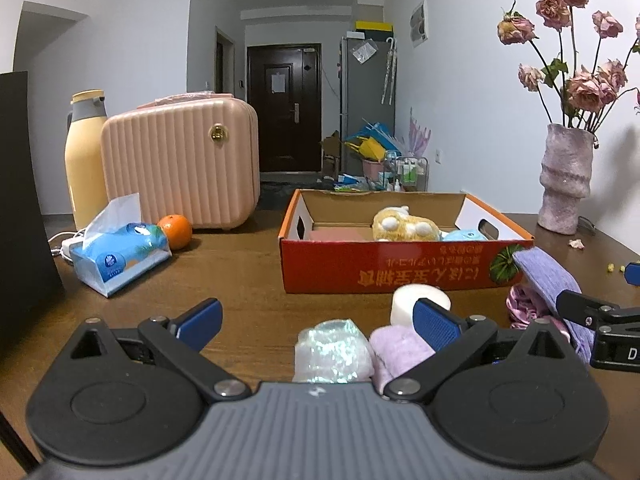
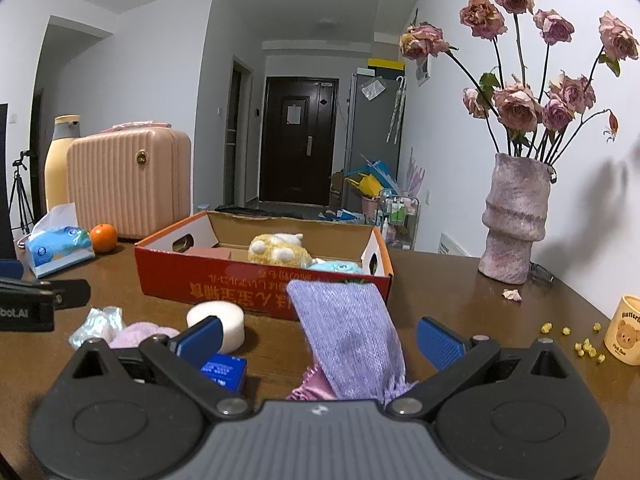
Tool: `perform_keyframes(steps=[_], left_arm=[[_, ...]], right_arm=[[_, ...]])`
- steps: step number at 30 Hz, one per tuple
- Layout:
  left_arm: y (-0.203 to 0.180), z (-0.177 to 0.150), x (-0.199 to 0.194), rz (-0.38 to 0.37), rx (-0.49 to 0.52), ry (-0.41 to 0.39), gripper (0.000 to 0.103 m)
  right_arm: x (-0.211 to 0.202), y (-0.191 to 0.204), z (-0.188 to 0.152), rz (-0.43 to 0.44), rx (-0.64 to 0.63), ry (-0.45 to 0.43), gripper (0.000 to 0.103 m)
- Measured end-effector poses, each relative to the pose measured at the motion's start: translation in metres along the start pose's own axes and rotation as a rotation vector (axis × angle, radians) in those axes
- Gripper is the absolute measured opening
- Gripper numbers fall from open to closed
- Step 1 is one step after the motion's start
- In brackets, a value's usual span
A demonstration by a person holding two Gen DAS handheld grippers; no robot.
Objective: Organize soft objects
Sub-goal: 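Lower the right gripper toward the purple drawstring bag while the left approaches the lavender fuzzy cloth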
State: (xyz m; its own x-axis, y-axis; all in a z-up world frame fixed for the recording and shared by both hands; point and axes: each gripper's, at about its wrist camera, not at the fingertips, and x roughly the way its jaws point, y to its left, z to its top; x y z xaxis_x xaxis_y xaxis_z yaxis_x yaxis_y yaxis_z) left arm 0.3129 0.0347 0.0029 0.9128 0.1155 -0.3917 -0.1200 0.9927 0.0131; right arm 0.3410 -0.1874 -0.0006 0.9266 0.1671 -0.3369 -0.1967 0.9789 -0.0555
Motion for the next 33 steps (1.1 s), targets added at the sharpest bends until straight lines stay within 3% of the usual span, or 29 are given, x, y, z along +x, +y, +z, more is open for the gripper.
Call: perform_keyframes(steps=[19,33], left_arm=[[-0.025,-0.017,0.011,-0.085,0.056,0.088,0.103],[-0.059,-0.022,0.036,-0.051,0.088,0.154,0.103]], right_arm=[[0.009,-0.019,-0.009,-0.022,0.024,0.057,0.103],[0.017,-0.045,-0.017,-0.041,0.013,0.085,0.103]])
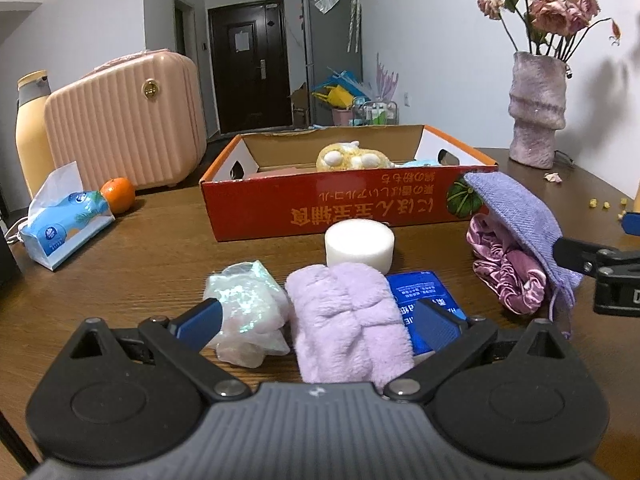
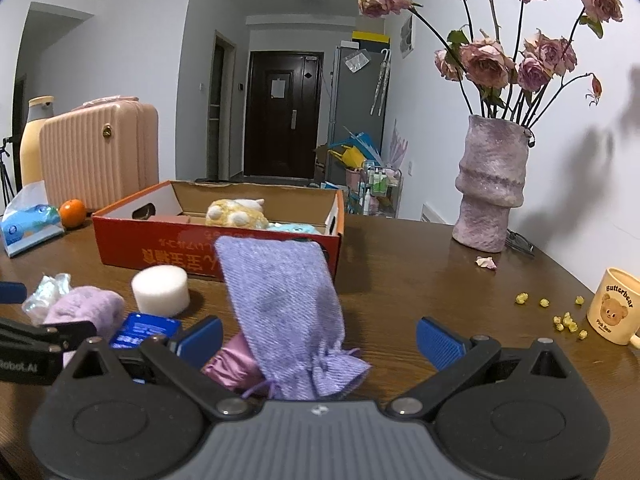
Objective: Organize soft objects
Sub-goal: 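Close the left gripper on the lavender fuzzy cloth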
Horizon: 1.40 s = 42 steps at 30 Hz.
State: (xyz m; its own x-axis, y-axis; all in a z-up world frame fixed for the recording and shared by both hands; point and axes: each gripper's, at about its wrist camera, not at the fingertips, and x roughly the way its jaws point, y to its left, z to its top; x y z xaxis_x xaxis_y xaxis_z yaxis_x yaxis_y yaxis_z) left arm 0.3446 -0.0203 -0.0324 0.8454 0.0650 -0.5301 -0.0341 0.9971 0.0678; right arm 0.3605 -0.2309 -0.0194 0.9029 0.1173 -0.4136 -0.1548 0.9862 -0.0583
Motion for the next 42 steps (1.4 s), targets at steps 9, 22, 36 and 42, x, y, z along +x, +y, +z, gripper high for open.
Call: perform_keyframes(steps=[9,22,36,42], left_arm=[[-0.003,0.004,0.014,0.018,-0.011,0.011,0.102],[0.004,0.007,0.024,-0.002,-0.001,0.022,0.078],[0.002,0.008,0.016,-0.056,0.029,-0.004,0.025],[0.007,0.011,0.009,-0.062,0.022,-0.034,0.015]], right_arm=[[0.004,-0.013,-0.002,-0.009,0.016,0.009,0.103],[0.006,-0.013,-0.004,-0.018,0.021,0.022,0.103],[0.006,-0.013,-0.005,-0.018,0.019,0.021,0.103],[0.008,-0.014,-0.004,-0.025,0.024,0.025,0.103]])
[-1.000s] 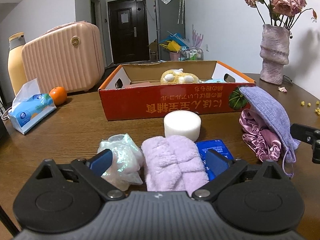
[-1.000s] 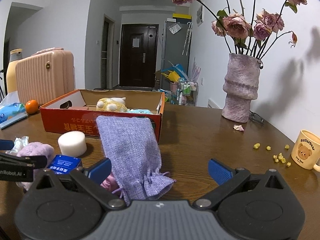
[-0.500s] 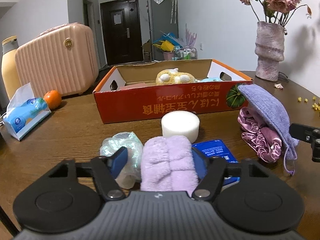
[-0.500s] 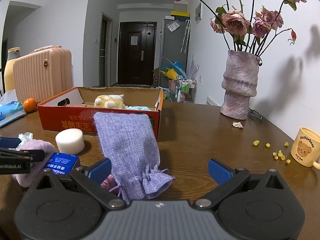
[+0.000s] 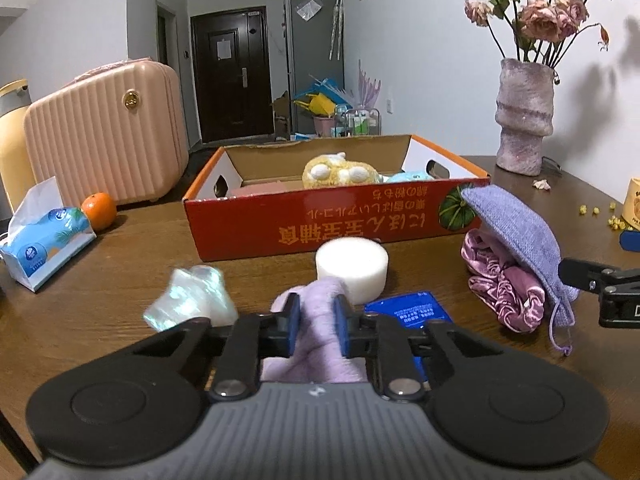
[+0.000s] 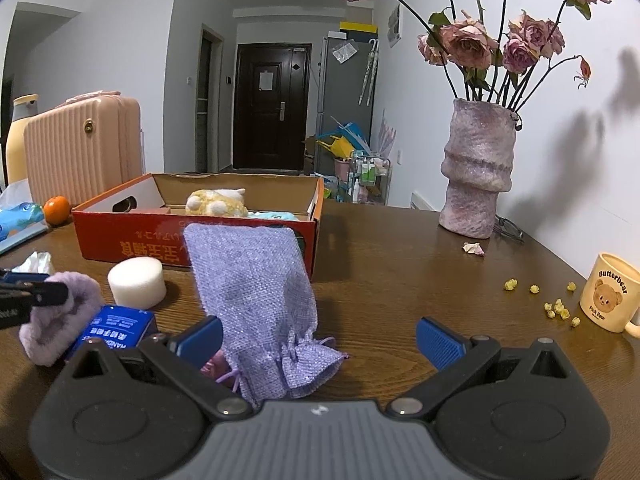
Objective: Organize soft objects
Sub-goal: 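Close the left gripper on the lavender fuzzy cloth, then close the right gripper on the purple drawstring bag while the left holds the cloth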
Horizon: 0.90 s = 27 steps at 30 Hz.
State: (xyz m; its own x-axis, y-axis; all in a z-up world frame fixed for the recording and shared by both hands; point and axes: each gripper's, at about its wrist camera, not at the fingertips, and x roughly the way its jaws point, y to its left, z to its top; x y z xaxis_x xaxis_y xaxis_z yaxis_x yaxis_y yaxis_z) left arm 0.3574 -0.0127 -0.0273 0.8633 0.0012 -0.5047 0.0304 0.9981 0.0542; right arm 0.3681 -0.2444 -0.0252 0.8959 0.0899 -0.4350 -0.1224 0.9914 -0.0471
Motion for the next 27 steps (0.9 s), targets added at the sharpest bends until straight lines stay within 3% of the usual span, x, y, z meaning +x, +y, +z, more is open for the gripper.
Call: perform_keyframes(steps=[18,27], left_arm=[[0.009,0.006,-0.029,-0.007,-0.008,-0.109,0.014],[0.013,0.007,-0.036,-0.006,-0.017,-0.134,0.014]], right_arm=[[0.000,-0.001,0.000,0.002,0.005,-0.023,0.103],[0.011,0.005,0.001,0.076,0.004,-0.028,0.103]])
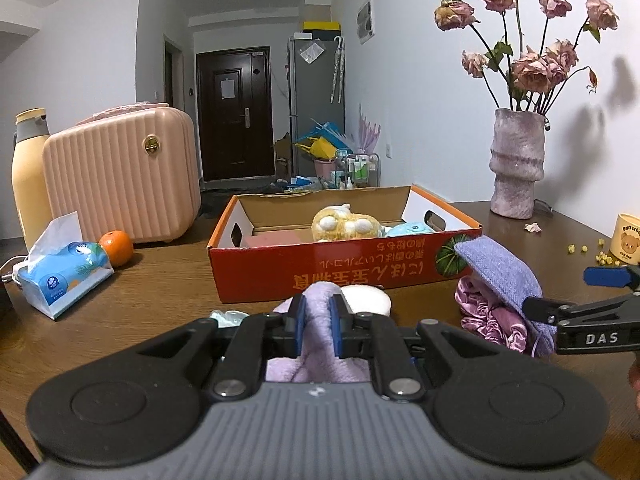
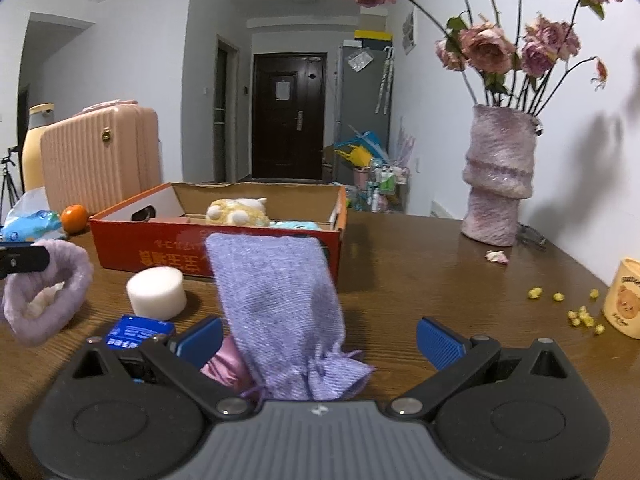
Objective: Organize soft objects
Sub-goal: 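Close the right gripper on the purple drawstring bag while the left holds the cloth, then lift and carry the purple bag and lavender cloth over the red box with both grippers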
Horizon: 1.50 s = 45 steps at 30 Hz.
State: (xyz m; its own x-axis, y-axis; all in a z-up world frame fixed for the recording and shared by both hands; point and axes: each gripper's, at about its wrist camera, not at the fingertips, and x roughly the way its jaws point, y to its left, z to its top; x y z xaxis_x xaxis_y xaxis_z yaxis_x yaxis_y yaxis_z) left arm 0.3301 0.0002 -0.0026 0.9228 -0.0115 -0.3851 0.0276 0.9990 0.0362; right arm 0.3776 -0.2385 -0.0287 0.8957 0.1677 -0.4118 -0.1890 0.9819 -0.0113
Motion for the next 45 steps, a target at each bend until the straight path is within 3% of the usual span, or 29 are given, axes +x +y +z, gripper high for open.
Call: perform_keyframes(steps=[12,17,22,31,45], left_arm=[[0.001,-0.001,0.001,0.003,-0.005,0.003,0.014],[0.001,-0.001,0.001,0.004,-0.006,0.006,0.014],[0.001,-0.001,0.001,0.004,-0.006,0.007,0.014],[0.002,-0.001,0.002,0.003,-0.011,0.007,0.014],[0.001,0.003,-0.001,0.003,-0.013,-0.005,0.014]], right_arm=[[0.036,-0.006,0.008,0.069,0.110,0.058,0.100],[0.043,-0.013,0.006,0.106,0.160,0.099,0.084],[0.039,-0.013,0.004,0.108,0.158,0.095,0.060],[0.028,-0.021,0.005,0.083,0.188,0.049,0.034],[0.007,-0.020,0.012,0.037,0.160,-0.056,0.029]])
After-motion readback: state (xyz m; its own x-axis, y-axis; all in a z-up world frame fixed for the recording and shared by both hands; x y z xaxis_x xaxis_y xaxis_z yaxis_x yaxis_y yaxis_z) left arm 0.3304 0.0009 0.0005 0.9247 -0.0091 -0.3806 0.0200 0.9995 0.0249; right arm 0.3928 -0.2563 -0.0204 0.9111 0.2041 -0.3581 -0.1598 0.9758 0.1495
